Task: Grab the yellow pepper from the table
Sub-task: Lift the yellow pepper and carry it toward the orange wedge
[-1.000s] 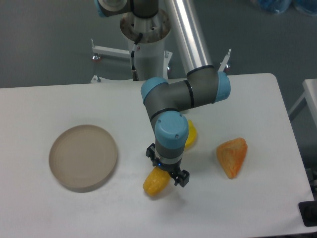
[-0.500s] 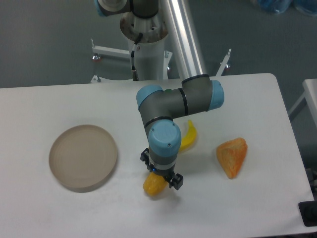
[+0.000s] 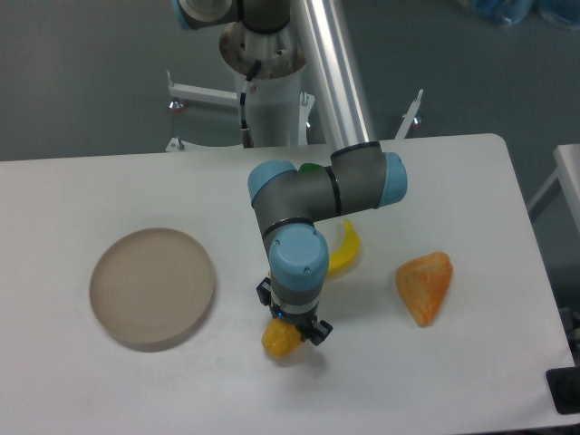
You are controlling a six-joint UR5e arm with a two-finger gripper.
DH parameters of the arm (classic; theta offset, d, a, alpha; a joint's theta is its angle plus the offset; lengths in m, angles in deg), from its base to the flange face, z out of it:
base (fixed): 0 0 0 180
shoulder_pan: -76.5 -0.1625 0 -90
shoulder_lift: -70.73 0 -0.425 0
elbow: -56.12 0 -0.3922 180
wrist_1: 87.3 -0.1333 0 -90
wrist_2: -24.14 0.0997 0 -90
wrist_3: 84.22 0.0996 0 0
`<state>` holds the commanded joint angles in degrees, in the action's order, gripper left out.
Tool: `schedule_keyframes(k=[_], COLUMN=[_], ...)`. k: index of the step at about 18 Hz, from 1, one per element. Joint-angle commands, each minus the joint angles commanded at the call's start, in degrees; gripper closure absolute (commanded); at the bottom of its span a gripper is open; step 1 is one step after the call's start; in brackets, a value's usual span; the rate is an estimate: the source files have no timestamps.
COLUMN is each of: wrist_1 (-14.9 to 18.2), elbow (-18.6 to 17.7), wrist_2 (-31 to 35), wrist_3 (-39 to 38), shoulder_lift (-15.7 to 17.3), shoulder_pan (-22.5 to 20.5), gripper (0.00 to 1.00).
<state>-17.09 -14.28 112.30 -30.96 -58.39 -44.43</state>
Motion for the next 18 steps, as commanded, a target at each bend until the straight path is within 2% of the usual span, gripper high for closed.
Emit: schedule_keyframes(k=[3,6,16,18], wrist_1=[4.38,7.21,9.06,10.9], elbow=[-0.18,-0.18,0.26,1.05], wrist_2=[0.0,0.0,0.61,1.23], wrist_3=[0.79,1.75,9.13,12.29], shoulder_lift=[3.24,5.45,8.35,8.44], shoulder_pan=[-2.36,-4.65,-8.52,-8.96], gripper=[0.91,0.92,0.91,0.9])
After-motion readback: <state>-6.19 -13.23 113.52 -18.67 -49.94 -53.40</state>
